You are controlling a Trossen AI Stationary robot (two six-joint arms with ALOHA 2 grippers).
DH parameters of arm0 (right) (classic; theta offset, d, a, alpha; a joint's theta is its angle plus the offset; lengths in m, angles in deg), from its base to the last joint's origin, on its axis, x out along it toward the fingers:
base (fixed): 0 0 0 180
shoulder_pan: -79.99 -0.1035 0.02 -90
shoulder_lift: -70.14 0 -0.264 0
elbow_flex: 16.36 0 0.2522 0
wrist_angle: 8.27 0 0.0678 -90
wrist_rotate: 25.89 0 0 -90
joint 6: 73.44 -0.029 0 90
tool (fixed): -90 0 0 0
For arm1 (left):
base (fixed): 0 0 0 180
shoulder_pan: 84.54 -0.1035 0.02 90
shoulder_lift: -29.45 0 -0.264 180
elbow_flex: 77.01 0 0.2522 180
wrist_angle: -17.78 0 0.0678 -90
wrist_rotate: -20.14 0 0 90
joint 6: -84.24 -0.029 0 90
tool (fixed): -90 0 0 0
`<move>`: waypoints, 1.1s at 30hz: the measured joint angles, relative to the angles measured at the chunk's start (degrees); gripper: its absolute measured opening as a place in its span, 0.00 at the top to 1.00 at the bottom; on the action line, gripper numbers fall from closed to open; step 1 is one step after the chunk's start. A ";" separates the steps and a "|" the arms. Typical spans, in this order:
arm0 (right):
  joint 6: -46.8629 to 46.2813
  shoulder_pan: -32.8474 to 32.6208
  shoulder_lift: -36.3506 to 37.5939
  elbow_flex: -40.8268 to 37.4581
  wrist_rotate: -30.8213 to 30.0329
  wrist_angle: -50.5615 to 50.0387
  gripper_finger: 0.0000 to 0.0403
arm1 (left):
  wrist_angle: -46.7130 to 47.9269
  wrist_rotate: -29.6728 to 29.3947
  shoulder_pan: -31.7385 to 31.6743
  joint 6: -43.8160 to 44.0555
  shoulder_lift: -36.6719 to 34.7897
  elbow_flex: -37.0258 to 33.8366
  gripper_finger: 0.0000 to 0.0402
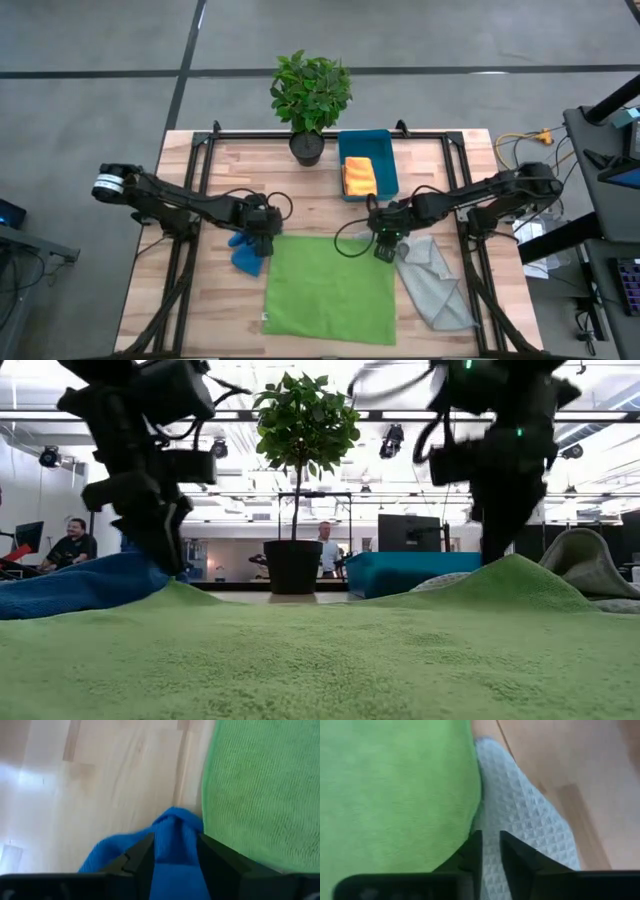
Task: Fold microfiber towels
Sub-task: Fold the green microfiber towel
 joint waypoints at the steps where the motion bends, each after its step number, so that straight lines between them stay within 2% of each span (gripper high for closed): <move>1: -1.14 0.12 -0.81 -0.55 -0.07 0.13 0.89 | 0.54 -0.02 0.00 0.73 -0.10 -0.55 0.67; 3: -3.57 0.61 -2.78 -1.48 -0.50 -0.20 0.95 | 0.67 0.02 0.00 2.52 -0.08 -1.67 0.67; 6: -8.24 1.34 -5.90 -1.90 -3.34 -2.94 0.97 | 0.84 0.14 0.00 6.49 -0.17 -3.78 0.67; 12: -22.66 2.38 -7.59 -1.57 -17.38 -16.38 0.97 | 6.52 -0.99 -0.03 11.40 -0.44 -7.41 0.67; 16: -30.86 2.25 -4.20 0.17 -26.05 -25.09 0.97 | 16.59 -10.21 -0.31 14.00 -0.54 -8.22 0.67; 19: -33.27 1.06 -0.53 1.20 -29.06 -28.71 0.97 | 21.49 -17.25 -0.31 17.28 -0.91 -7.40 0.67; 23: -33.80 -1.81 6.87 2.69 -31.78 -26.70 0.97 | 22.55 -20.13 -0.39 18.40 -3.31 -5.41 0.67; 27: -29.20 -6.30 13.88 2.70 -33.34 -19.06 0.97 | 22.30 -20.78 -0.37 18.28 -6.53 -2.78 0.67; 31: -23.06 -11.88 19.37 2.17 -32.91 -8.85 0.97 | 22.25 -20.57 -0.37 13.49 -9.61 0.49 0.67; 33: -21.97 -15.00 21.18 1.97 -32.79 -2.94 0.97 | 21.57 -18.33 -0.38 9.98 -11.06 2.81 0.67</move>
